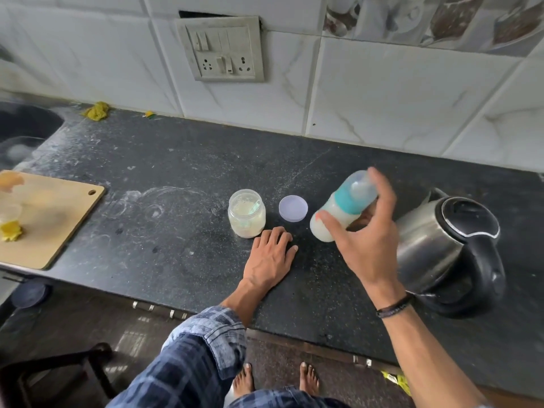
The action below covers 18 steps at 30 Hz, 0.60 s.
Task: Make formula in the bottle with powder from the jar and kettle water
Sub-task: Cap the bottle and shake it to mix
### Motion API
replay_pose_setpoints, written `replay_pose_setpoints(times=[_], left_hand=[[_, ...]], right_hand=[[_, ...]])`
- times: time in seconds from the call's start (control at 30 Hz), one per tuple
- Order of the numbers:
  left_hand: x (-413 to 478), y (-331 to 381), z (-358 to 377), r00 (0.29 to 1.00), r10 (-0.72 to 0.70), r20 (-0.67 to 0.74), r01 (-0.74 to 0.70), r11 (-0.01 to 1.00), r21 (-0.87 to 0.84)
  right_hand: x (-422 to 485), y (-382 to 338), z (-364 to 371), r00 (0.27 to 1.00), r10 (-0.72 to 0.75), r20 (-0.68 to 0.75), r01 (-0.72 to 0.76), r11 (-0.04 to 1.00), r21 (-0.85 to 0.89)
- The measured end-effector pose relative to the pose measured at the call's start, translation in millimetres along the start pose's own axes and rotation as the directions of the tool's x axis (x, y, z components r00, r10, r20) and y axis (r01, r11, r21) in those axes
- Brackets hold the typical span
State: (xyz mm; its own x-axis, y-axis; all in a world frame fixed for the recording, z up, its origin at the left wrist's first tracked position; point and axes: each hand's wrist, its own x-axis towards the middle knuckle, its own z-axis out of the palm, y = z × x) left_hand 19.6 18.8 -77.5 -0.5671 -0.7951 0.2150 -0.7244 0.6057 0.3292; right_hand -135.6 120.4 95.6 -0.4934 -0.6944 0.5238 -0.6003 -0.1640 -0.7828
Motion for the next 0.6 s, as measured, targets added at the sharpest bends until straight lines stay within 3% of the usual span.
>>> replay_pose_setpoints(times=[0.13, 0.27, 0.3, 0.37, 0.43, 0.47, 0.53, 0.57, 0.6], left_hand=[[1.9, 0.2, -1.8, 1.0, -0.008, 0.016, 0.008, 1.0, 0.005], [0.0, -0.1, -1.5, 1.0, -0.003, 0.008, 0.003, 1.0, -0.005], [0.0, -0.1, -0.7, 1.0, 0.001, 0.005, -0.001, 1.0, -0.004], [1.5, 0.4, -1.5, 1.0, -0.005, -0.001, 0.005, 1.0, 0.006], [1.9, 0.3, -1.6, 1.0, -0.009, 0.007, 0.009, 1.0, 0.006], [1.3, 0.0, -1.8, 1.0, -0.009, 0.012, 0.009, 1.0, 0.005], [0.2, 0.9, -3.6, 1.0, -0.004, 0.002, 0.004, 1.0, -0.007], [0.3, 1.4, -4.0, 1.0, -0.001, -0.001, 0.001, 1.0, -0.018], [-0.2, 2.4, -3.6, 1.0, -0.002, 0.004, 0.003, 1.0, -0.022]], right_hand=[[-5.8, 1.1, 2.9, 0.974, -0.172, -0.145, 0.178, 0.984, 0.025], [-10.2, 1.6, 3.2, 0.997, -0.031, 0.064, 0.035, 0.997, -0.065], [-7.9, -1.8, -1.7, 0.998, -0.057, 0.019, 0.058, 0.998, -0.012], [0.3, -7.1, -12.4, 0.955, -0.243, -0.17, 0.254, 0.966, 0.047], [8.0, -5.3, -14.3, 0.886, -0.392, -0.249, 0.396, 0.918, -0.036], [9.6, -3.2, -11.8, 0.905, -0.362, -0.224, 0.36, 0.931, -0.053], [7.1, -3.1, -4.5, 0.993, -0.113, -0.026, 0.113, 0.994, -0.008], [3.9, -0.6, -3.7, 0.999, -0.04, 0.032, 0.04, 0.999, -0.003], [1.5, -1.1, -4.6, 0.998, -0.058, 0.002, 0.058, 0.998, 0.03]])
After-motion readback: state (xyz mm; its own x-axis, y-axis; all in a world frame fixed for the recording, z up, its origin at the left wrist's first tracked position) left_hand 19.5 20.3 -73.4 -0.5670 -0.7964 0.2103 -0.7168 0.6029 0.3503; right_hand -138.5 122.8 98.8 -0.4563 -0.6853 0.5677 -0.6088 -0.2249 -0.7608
